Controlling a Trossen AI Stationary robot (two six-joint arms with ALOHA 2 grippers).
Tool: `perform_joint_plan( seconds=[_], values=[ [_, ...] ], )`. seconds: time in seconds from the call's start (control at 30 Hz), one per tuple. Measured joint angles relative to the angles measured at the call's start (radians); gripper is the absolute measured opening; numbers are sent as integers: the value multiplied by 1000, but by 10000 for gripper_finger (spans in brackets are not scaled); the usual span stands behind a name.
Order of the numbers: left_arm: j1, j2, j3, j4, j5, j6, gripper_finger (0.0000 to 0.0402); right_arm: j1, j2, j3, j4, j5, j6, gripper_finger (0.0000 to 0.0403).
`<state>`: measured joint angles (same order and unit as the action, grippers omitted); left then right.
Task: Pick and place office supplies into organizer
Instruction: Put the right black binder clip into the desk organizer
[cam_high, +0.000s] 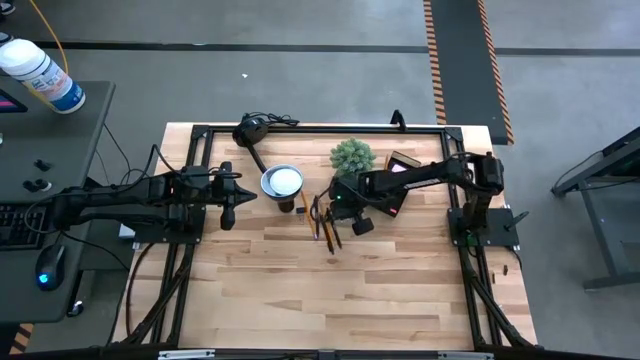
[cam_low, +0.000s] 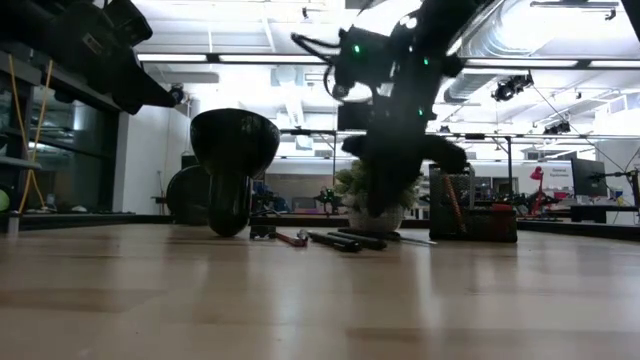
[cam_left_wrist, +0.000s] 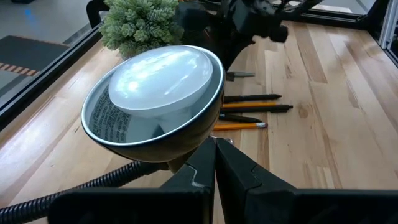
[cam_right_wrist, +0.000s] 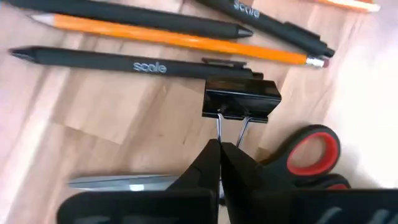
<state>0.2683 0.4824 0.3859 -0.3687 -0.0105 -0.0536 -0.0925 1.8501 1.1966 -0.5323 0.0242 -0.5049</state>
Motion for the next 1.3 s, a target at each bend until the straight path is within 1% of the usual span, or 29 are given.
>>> perform_joint_plan(
  seconds=[0.13, 0.33, 0.53, 0.67, 0.83, 0.9, 1.0, 1.07, 1.1, 1.2, 1.3],
  values=[
    [0, 0, 0, -1, 0, 0, 1, 31, -30, 71, -126, 8, 25, 0],
    [0, 0, 0, 0, 3, 0, 1, 88, -98, 154, -411, 80, 124, 0],
    [0, 0, 0, 0, 3, 0, 1, 129, -207, 122, -632, 220, 236, 0],
    [0, 0, 0, 0, 3, 0, 1, 128, -269, 72, -735, 240, 296, 0],
    [0, 0, 0, 0, 3, 0, 1, 120, -319, -38, -764, 255, 252, 0],
    [0, 0, 0, 0, 3, 0, 1, 115, -323, -88, -764, 306, 209, 0],
    [0, 0, 0, 0, 3, 0, 1, 111, -323, -154, -735, 445, 137, 0],
    [0, 0, 0, 0, 3, 0, 1, 110, -321, -197, -698, 510, 89, 0],
    [0, 0, 0, 0, 3, 0, 1, 106, -321, -219, -676, 530, 68, 0],
    [0, 0, 0, 0, 3, 0, 1, 94, -320, -278, -630, 543, 25, 0],
    [0, 0, 0, 0, 3, 0, 1, 85, -319, -326, -578, 594, -1, 0]
  ],
)
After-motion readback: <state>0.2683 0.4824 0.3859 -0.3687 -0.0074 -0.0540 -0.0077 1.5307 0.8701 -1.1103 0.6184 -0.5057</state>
